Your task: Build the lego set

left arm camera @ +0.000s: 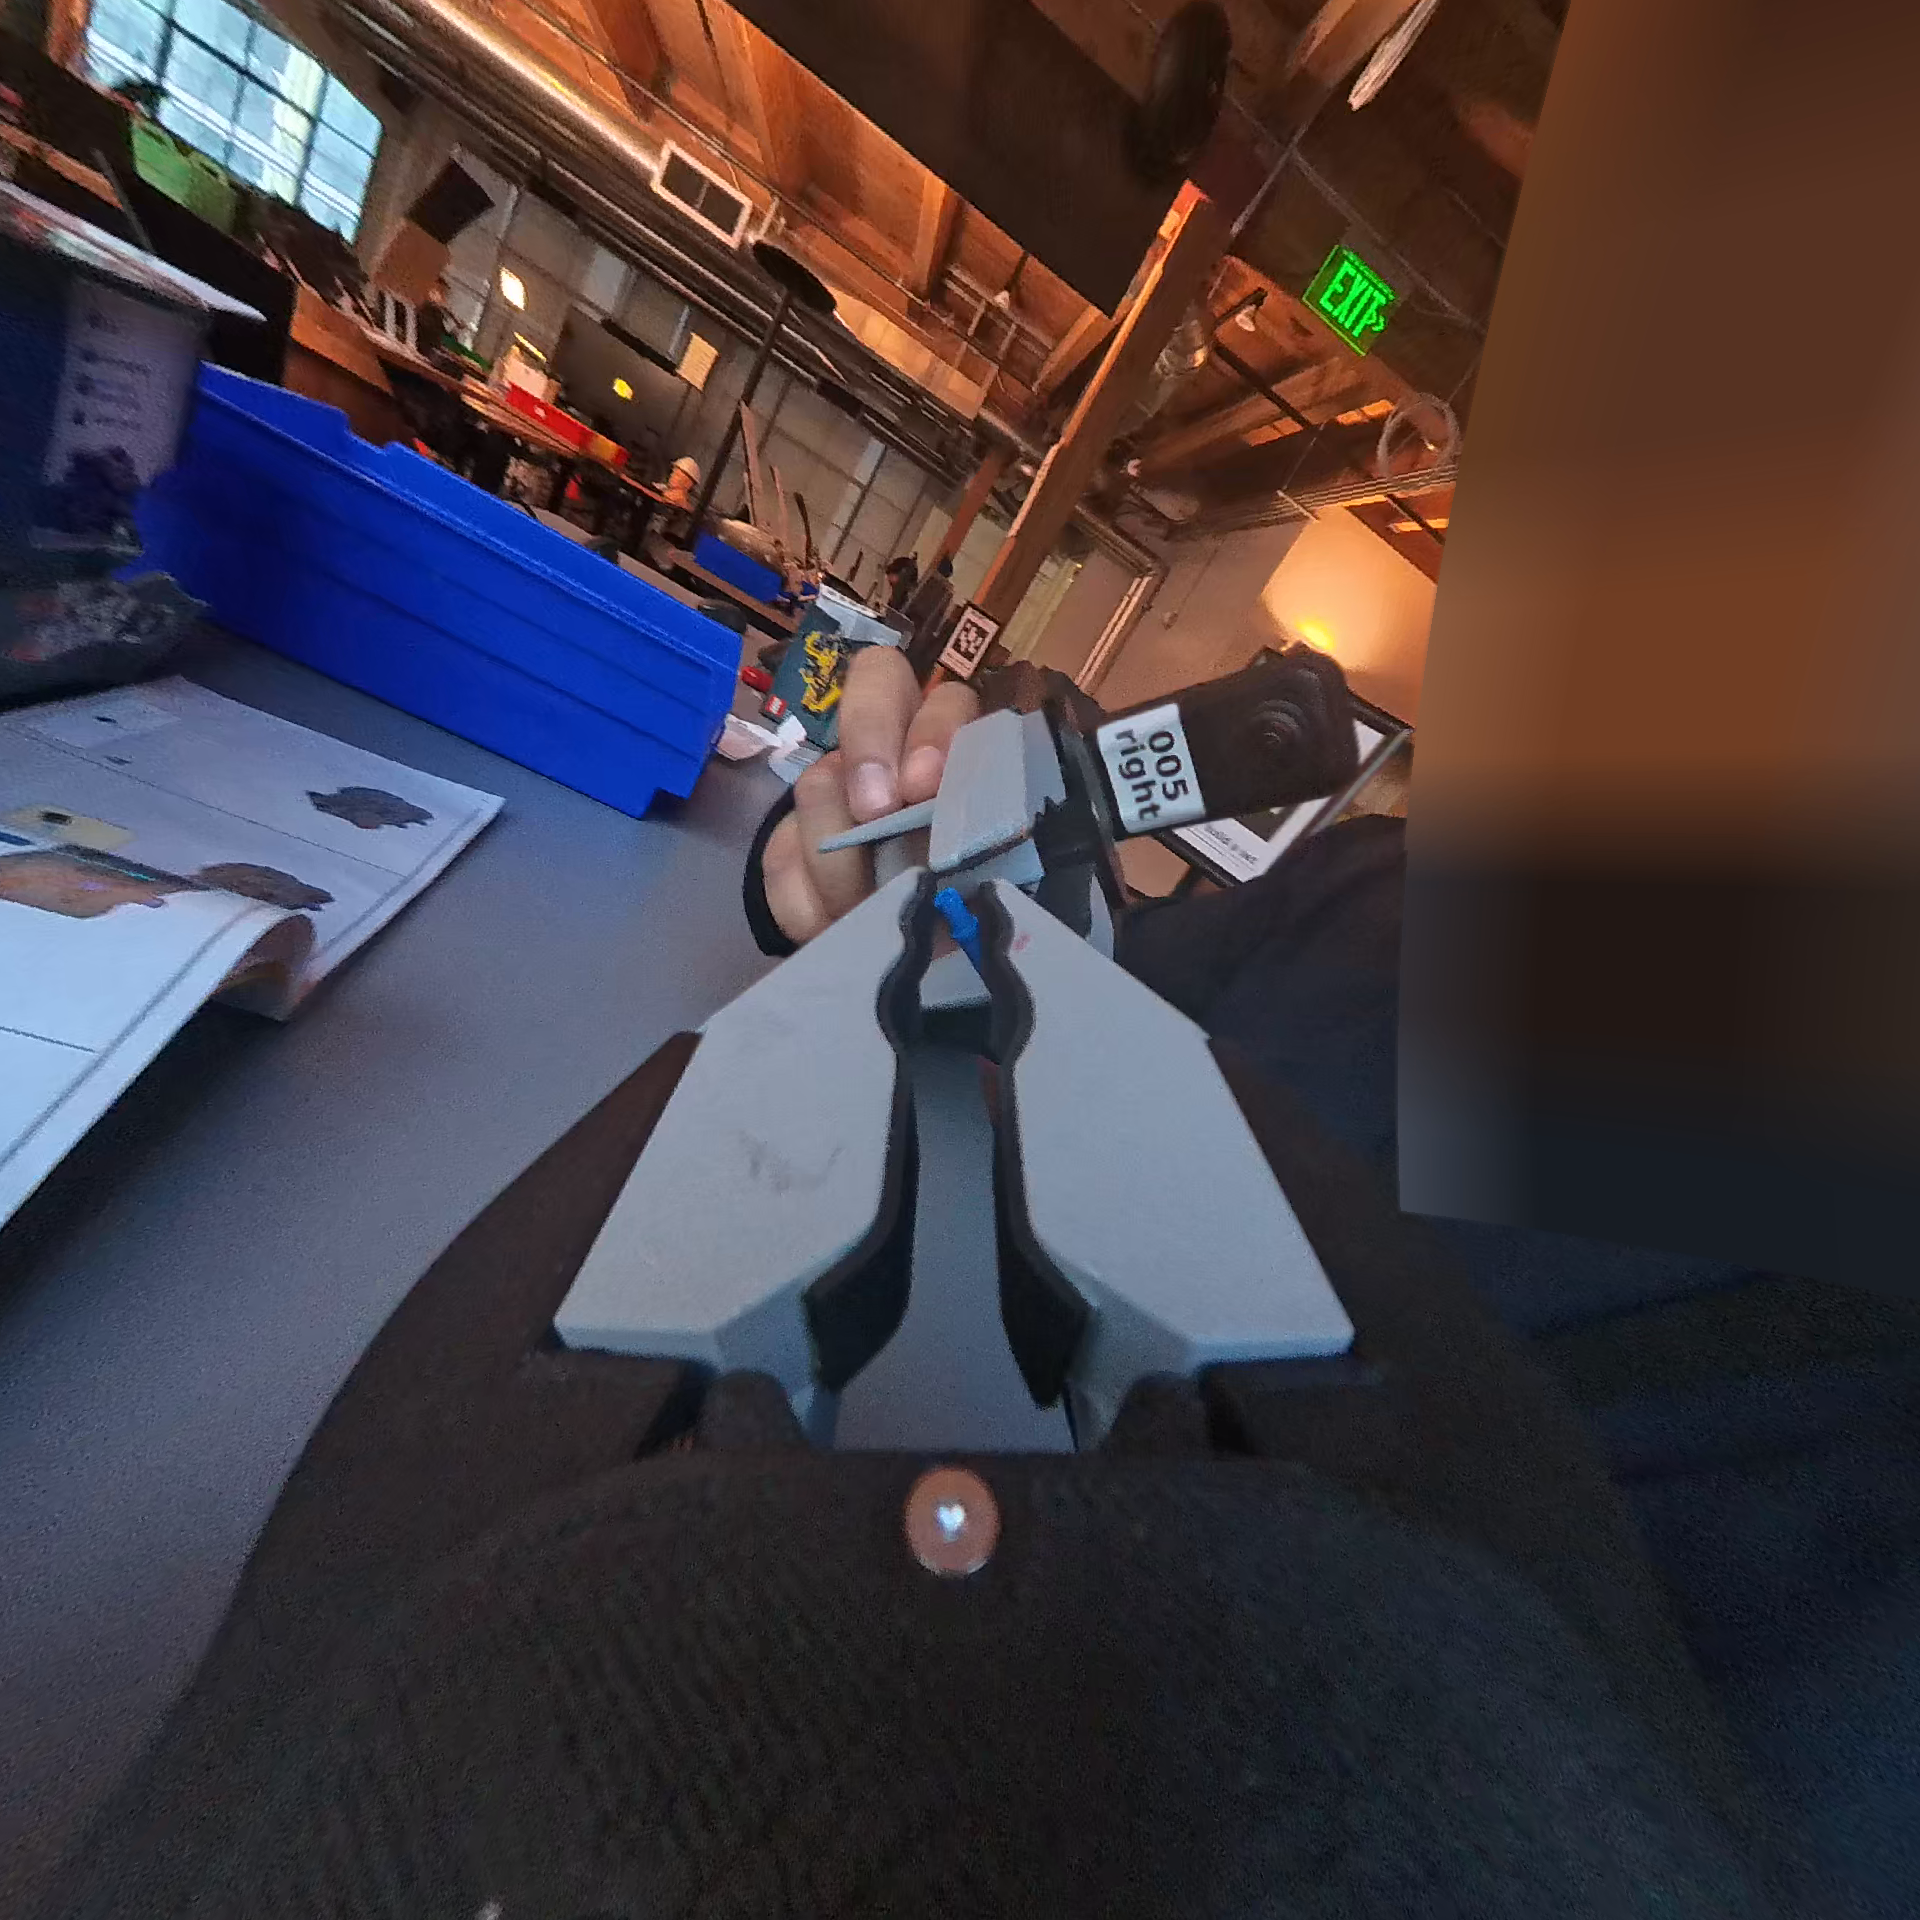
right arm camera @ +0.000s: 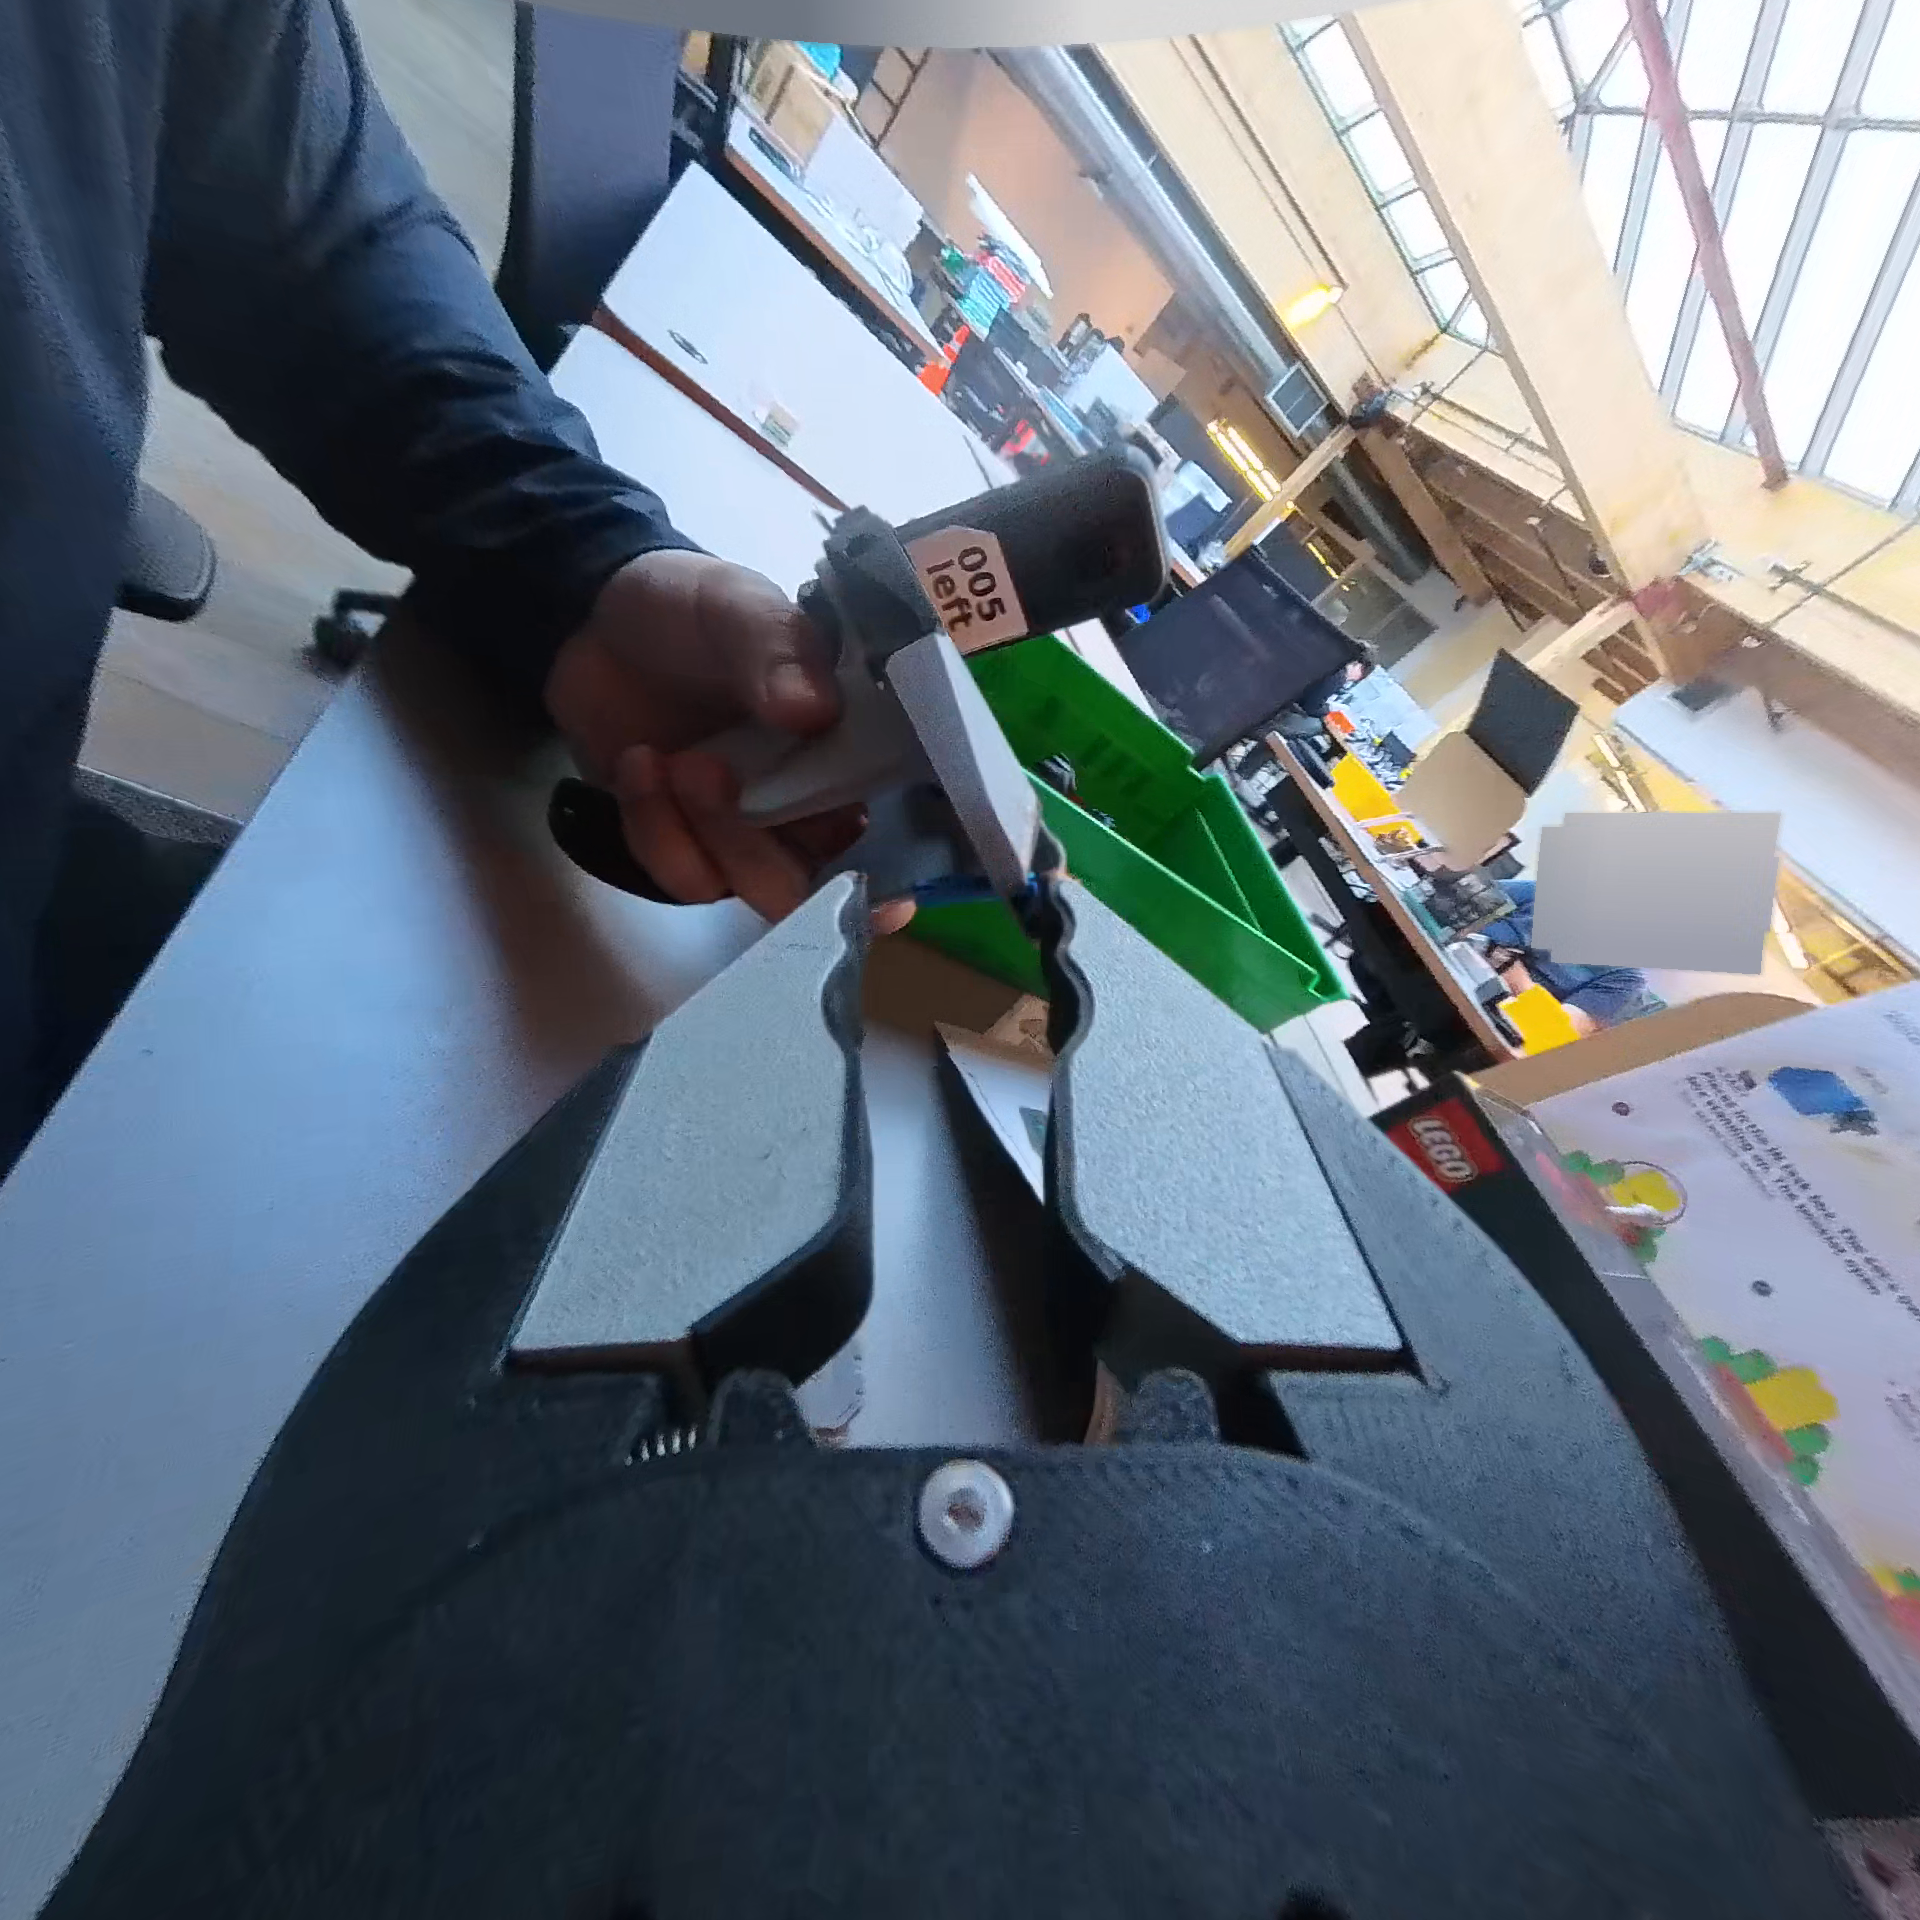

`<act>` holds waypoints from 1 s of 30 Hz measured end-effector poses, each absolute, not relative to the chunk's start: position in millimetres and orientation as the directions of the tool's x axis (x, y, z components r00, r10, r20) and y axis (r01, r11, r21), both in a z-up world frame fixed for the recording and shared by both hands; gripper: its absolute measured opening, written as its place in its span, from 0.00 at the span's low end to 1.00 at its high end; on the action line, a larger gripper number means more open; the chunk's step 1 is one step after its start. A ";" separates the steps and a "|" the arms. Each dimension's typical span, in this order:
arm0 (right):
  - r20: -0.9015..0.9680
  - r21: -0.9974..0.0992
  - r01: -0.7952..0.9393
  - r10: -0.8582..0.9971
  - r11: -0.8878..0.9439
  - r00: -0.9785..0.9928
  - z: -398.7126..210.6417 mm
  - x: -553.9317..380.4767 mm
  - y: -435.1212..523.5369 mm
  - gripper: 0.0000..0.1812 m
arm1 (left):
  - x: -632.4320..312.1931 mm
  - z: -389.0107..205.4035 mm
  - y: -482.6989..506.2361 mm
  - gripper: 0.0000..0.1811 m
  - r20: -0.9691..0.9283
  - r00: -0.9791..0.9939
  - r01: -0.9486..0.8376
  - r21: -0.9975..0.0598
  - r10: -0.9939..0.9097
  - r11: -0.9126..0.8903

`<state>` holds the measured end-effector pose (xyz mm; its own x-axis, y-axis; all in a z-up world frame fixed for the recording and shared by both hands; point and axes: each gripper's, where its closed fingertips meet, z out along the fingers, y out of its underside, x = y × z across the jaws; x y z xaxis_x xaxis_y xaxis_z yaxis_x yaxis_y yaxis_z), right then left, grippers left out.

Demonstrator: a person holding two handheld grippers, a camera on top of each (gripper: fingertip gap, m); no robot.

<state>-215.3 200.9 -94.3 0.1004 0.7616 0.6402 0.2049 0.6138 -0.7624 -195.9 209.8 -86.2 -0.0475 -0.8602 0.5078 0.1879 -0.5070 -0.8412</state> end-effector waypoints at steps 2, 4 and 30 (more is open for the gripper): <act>0.648 -0.756 0.206 0.754 0.621 0.105 -93.6 -215.8 200.2 0.16 | -192.9 -90.0 204.7 0.03 0.517 -0.073 0.151 -0.840 -0.853 -0.522; 0.651 -0.751 0.215 0.754 0.624 0.087 -96.9 -215.5 199.4 0.16 | -191.3 -95.2 203.3 0.03 0.523 -0.074 0.123 -0.840 -0.849 -0.528; 0.795 -0.601 0.287 0.595 0.746 0.119 -105.6 -215.6 203.7 0.12 | -192.5 -109.1 202.2 0.05 0.592 -0.058 0.019 -0.805 -0.804 -0.594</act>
